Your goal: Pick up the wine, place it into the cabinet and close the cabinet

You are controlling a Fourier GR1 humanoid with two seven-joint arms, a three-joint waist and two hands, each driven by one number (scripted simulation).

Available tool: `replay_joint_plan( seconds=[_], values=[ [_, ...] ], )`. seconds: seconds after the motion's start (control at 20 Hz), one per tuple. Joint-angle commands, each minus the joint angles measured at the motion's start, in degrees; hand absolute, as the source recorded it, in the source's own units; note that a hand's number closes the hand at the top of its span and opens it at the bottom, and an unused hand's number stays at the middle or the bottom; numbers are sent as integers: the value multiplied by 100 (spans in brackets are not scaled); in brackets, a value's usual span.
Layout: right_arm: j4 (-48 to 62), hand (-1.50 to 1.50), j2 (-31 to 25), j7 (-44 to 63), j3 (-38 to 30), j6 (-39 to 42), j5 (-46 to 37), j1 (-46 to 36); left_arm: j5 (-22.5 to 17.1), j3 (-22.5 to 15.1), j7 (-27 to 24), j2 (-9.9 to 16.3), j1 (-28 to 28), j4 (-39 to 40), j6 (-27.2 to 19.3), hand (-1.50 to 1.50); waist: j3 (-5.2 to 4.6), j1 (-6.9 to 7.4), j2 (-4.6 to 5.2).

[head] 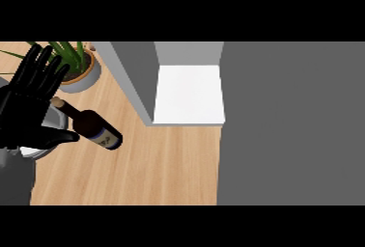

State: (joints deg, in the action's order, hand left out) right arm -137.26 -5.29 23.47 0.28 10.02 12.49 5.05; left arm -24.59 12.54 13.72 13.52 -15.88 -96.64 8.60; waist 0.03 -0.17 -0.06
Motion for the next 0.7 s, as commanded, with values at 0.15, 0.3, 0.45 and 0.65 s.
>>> replay_joint_plan(
  seconds=[0.15,0.3,0.45,0.65],
  values=[
    [-377,-150,45,455,114,-180,10,-241,142,61,-154,112,335,118,235,-150,-4,12,2],
    [278,-150,320,-545,206,91,-363,166,285,119,-663,51,535,526,475,-150,-3,5,6],
    [-72,-150,182,-214,107,179,-81,276,378,212,-688,227,243,1093,522,-150,-3,-9,6],
    [43,-150,164,-120,92,143,-45,-33,322,424,-1407,320,660,1762,1128,-150,-6,10,12]
  ],
)
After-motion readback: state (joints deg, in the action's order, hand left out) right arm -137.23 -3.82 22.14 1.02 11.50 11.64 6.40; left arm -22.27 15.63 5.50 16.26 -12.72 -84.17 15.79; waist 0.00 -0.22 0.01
